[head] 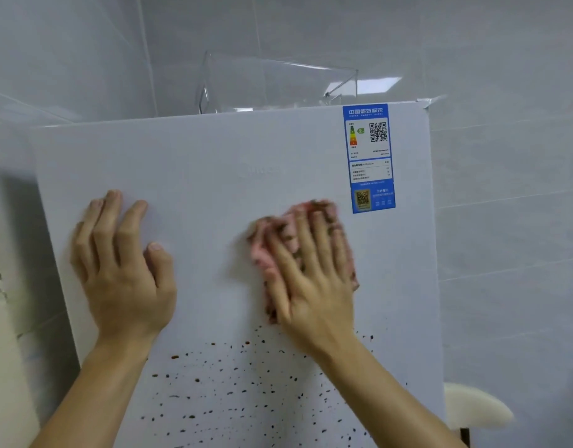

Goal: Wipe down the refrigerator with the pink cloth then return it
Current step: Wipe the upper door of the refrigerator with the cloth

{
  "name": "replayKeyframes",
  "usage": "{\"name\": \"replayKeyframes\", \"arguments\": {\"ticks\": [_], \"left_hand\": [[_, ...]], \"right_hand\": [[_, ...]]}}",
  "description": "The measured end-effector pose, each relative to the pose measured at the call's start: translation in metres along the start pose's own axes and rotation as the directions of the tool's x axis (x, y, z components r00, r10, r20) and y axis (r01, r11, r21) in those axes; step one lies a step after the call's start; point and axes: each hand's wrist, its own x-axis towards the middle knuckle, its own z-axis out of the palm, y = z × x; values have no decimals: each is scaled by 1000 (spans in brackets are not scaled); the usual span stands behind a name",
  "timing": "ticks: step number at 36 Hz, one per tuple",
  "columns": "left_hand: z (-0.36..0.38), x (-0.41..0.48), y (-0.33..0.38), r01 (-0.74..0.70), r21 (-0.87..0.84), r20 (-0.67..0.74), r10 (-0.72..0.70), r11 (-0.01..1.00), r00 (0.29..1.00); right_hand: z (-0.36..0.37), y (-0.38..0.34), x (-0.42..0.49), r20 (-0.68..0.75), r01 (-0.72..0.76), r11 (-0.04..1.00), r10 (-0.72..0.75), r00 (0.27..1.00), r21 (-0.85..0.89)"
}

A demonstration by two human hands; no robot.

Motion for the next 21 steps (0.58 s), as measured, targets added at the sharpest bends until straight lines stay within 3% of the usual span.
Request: {"name": "replayKeyframes", "arguments": {"ticks": [5, 8, 10, 12, 16, 18, 21], "left_hand": [[1, 2, 3, 4, 2, -8, -4, 1000, 1000], [2, 2, 2, 4, 8, -15, -4, 1000, 1000], [1, 2, 1, 9, 5, -16, -9, 1000, 1000], [0, 2, 0, 15, 7, -13, -15, 1000, 1000], [0, 1, -1, 14, 15, -2, -14, 1000, 1000], [0, 1, 0, 19, 12, -3, -19, 1000, 1000], [1, 2, 3, 22, 6, -10, -22, 1000, 1000]], "right_hand": [[-5, 4, -3, 105, 295, 951, -304, 947, 94], [-10, 37, 9, 61, 326, 935, -337, 940, 141], [-13, 63, 15, -52, 183, 978, -178, 983, 96], [-17, 88, 17, -139, -56, 998, 58, 989, 18], [-23, 99, 18, -124, -470, 883, 466, 876, 0], [-20, 86, 21, -106, -511, 857, 515, 850, 63], [-13, 59, 22, -111, -477, 877, 480, 870, 50]]}}
